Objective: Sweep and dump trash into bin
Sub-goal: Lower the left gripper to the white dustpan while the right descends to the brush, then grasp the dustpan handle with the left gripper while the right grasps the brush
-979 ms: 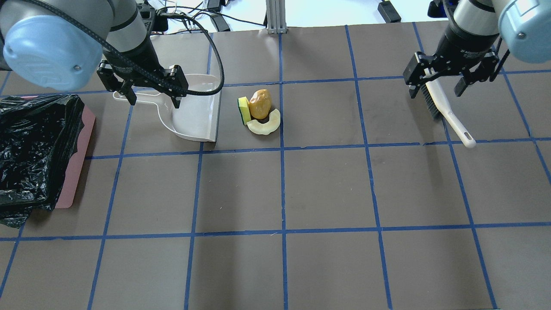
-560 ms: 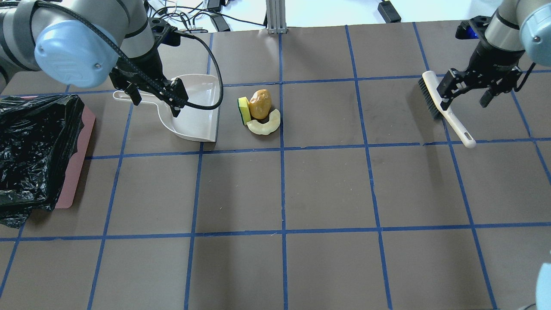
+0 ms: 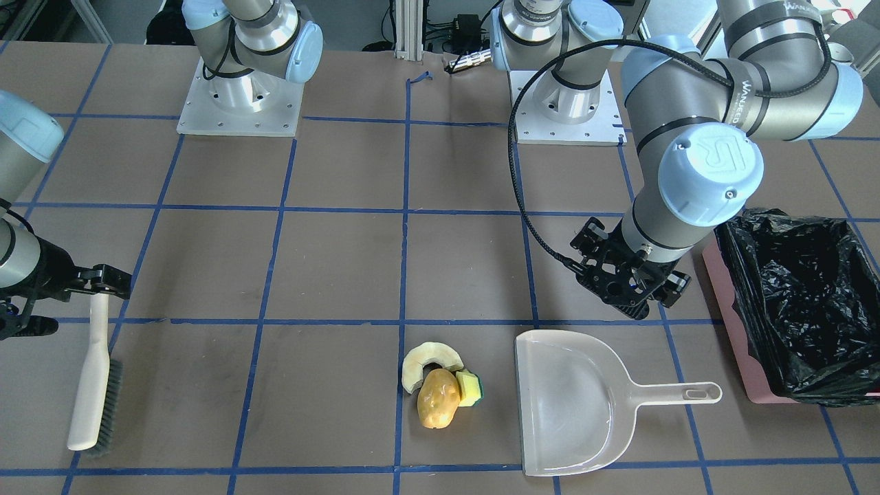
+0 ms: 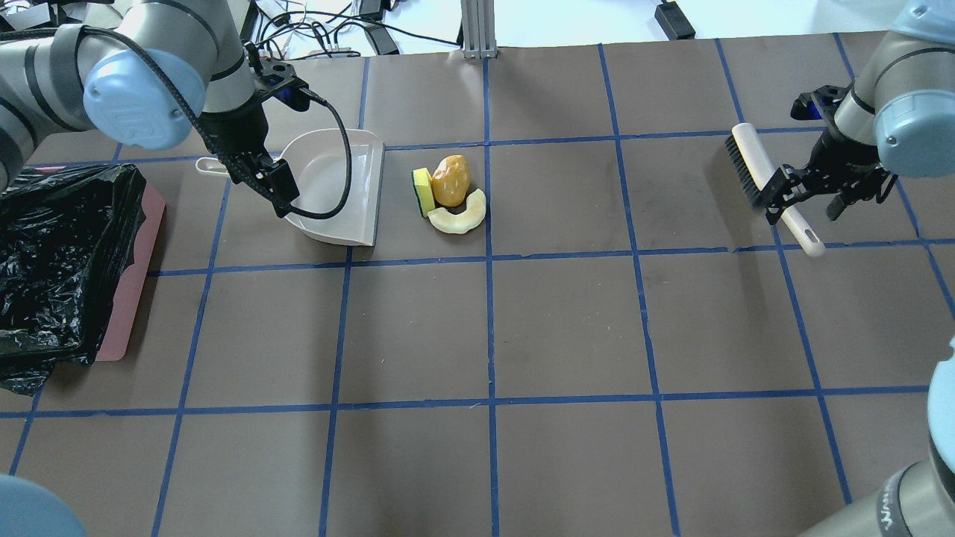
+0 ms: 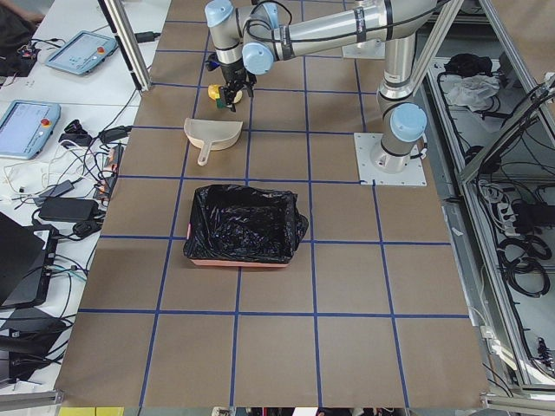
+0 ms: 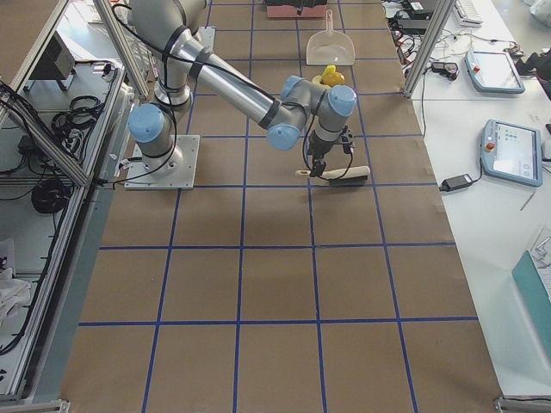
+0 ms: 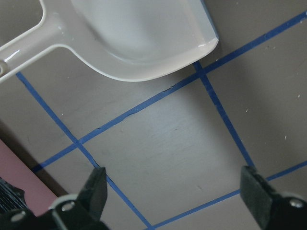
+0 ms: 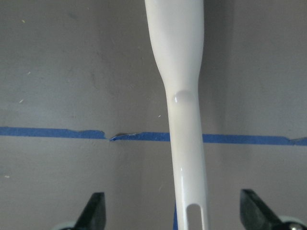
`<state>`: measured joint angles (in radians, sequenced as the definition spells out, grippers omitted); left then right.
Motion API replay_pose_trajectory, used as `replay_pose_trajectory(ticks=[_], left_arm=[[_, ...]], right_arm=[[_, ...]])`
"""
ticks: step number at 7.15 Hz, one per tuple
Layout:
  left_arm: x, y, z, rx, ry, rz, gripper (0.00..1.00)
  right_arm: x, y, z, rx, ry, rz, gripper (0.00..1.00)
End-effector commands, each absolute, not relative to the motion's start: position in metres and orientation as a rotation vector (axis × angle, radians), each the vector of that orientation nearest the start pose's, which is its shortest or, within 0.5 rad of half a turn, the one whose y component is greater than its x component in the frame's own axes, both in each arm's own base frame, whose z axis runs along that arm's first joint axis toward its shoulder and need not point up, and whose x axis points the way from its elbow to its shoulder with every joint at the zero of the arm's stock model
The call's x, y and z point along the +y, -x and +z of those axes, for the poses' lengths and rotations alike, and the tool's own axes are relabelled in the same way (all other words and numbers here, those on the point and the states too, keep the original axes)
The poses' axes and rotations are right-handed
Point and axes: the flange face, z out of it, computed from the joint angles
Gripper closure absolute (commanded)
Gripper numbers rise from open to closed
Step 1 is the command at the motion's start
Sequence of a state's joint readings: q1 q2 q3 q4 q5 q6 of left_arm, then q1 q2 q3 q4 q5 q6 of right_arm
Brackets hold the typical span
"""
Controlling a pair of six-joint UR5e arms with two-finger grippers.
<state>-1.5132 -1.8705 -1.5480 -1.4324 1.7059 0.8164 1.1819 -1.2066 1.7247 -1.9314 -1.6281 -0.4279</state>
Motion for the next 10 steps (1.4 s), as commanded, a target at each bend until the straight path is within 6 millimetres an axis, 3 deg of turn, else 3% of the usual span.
replay_pose_trajectory(ticks=[1,3,4,6,9,10], left_arm=[[-0.614,0.058,0.337,2.628,-1.578,0.217,0.0],[-0.629,0.035,0.325,2.565,-1.689,0.159,0.0],[-0.634,0.026,0.328,2.549,-1.78,0.053,0.01],[-0.655,0.016,0.323,2.354,-1.9,-0.096,0.0],[-0.674,0.002,0.293,2.19,-1.974,-0.039,0.0],[-0.676,-0.008,0.285,2.085,-2.048,0.054,0.0]], right_arm=[[-0.581,0.107,0.226,3.156,0.096,0.334,0.07],[-0.581,0.107,0.224,3.151,0.096,0.341,0.17],[-0.582,0.107,0.227,3.155,0.096,0.33,0.3],[-0.581,0.105,0.229,3.145,0.194,0.328,0.33],[-0.569,0.099,0.238,3.131,0.252,0.317,0.33],[-0.569,0.1,0.236,3.13,0.254,0.311,0.38]])
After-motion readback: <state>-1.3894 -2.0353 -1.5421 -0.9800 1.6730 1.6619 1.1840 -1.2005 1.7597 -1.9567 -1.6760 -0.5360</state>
